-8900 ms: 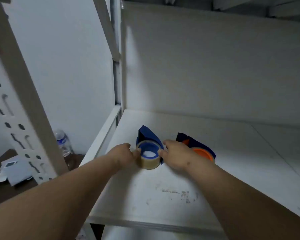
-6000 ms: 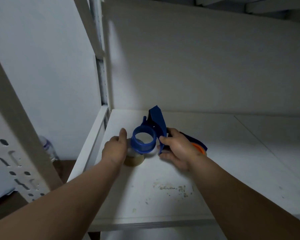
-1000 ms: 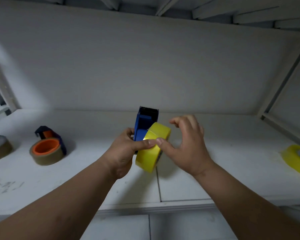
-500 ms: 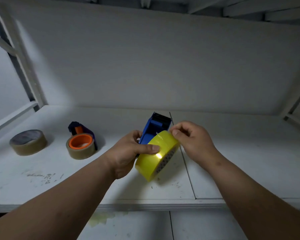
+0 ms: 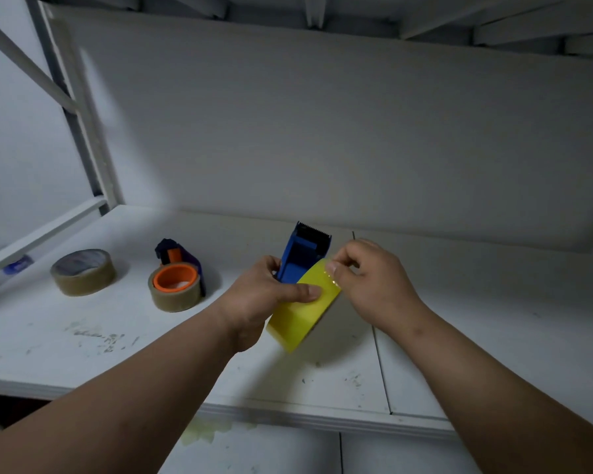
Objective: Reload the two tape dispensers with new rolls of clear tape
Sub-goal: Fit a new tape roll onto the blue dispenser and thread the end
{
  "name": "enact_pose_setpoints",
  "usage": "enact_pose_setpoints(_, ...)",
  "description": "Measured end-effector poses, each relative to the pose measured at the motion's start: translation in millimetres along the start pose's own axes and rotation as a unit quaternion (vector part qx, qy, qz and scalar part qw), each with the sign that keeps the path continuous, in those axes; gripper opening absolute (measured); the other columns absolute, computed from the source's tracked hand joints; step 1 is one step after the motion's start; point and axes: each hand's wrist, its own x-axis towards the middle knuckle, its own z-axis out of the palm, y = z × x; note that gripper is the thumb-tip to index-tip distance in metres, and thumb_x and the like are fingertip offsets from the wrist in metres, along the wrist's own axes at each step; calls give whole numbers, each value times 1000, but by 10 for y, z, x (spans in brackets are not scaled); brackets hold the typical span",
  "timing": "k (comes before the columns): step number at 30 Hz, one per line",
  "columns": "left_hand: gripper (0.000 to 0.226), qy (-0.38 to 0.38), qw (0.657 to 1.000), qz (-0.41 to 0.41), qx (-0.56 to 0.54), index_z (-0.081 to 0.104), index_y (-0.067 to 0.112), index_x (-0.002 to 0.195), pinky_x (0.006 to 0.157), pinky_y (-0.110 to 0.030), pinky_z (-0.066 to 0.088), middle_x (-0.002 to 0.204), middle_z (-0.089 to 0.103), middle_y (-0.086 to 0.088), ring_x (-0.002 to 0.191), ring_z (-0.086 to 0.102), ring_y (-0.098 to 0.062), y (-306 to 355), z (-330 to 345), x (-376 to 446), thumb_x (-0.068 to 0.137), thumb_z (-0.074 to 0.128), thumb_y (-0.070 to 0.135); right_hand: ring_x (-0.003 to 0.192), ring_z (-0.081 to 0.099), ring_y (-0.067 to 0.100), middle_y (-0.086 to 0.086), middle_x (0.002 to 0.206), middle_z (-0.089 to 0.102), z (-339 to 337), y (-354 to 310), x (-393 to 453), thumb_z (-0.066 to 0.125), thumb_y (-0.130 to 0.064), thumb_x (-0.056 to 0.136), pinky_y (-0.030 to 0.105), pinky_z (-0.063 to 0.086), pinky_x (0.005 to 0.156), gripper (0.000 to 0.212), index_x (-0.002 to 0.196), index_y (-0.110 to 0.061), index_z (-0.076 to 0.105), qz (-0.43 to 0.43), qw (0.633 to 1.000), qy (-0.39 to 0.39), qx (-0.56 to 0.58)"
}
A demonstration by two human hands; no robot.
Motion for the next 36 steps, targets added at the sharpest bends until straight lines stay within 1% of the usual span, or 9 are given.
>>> enact_pose_setpoints(6, 72, 7, 1000, 2, -14, 54, 6, 108, 89, -48, 54, 105, 69, -19, 93, 68, -33, 9, 59, -71, 44, 85, 13, 59, 48, 13, -7, 63, 52, -25, 54, 52, 58, -24, 90, 29, 38, 56, 20, 72, -16, 54, 71, 995, 4, 69)
enact_pose_setpoints(10, 59, 12, 1000, 2, -26, 54, 4, 111, 82, -43, 56, 105, 69, -18, 91, 68, -31, -22, 35, -89, 60, 83, 3, 56, 47, 2, -10, 63, 54, -9, 34, 31, 59, -25, 89, 20, 36, 52, 19, 71, -21, 55, 73, 993, -3, 92)
enact_pose_setpoints(14, 55, 7, 999, -8, -36, 52, 1, 117, 90, -49, 53, 109, 67, -20, 97, 66, -35, -26, -94, -143, 69, 79, -2, 55, 54, -8, -16, 59, 63, -13, -72, 42, 58, -23, 90, 7, 38, 53, 18, 72, -25, 60, 84, 982, -20, 167)
enact_pose_setpoints(17, 62, -27, 998, -18, -47, 54, 5, 112, 82, -46, 56, 106, 67, -18, 93, 67, -34, -4, -289, -187, 58, 85, -2, 75, 65, 4, -9, 72, 72, -53, -133, 70, 50, -15, 94, 21, 45, 72, 21, 84, -22, 67, 136, 950, -51, 278)
enact_pose_setpoints(20, 53, -66, 994, -22, -81, 55, 7, 108, 69, -37, 60, 99, 69, -13, 82, 70, -28, 70, -537, -233, 60, 76, 6, 91, 63, 16, -1, 91, 71, 33, -201, 56, 48, 4, 85, 26, 43, 76, 33, 89, -23, 67, 161, 942, -99, 277)
enact_pose_setpoints(27, 74, -105, 993, -16, -61, 48, -2, 133, 78, -43, 58, 111, 66, -20, 93, 68, -34, 298, -1309, -426, 63, 73, 8, 107, 58, 15, 2, 119, 61, 553, -651, 26, 61, -9, 55, 29, 49, 76, 65, 117, -28, 54, 184, 913, -236, 278)
enact_pose_setpoints(29, 69, -112, 992, -13, -58, 49, 1, 129, 79, -43, 58, 110, 67, -18, 93, 68, -34, 334, -1525, -465, 64, 72, 8, 110, 57, 17, 0, 119, 62, 737, -796, -12, 66, -12, 59, 36, 48, 86, 66, 121, -31, 52, 196, 898, -242, 311)
enact_pose_setpoints(33, 56, -116, 991, -25, -64, 54, 4, 117, 78, -43, 59, 107, 68, -17, 91, 69, -33, 338, -1870, -555, 64, 73, 9, 100, 60, 21, 0, 106, 64, 1025, -1065, -76, 67, -16, 57, 37, 47, 79, 58, 112, -34, 59, 216, 893, -220, 328)
enact_pose_setpoints(36, 55, -99, 991, -26, -88, 57, 3, 116, 76, -41, 61, 104, 68, -18, 89, 69, -32, 343, -2078, -580, 65, 75, 10, 91, 58, 26, 12, 99, 60, 1148, -1218, -107, 67, -18, 49, 39, 44, 76, 64, 112, -10, 60, 221, 876, -230, 363)
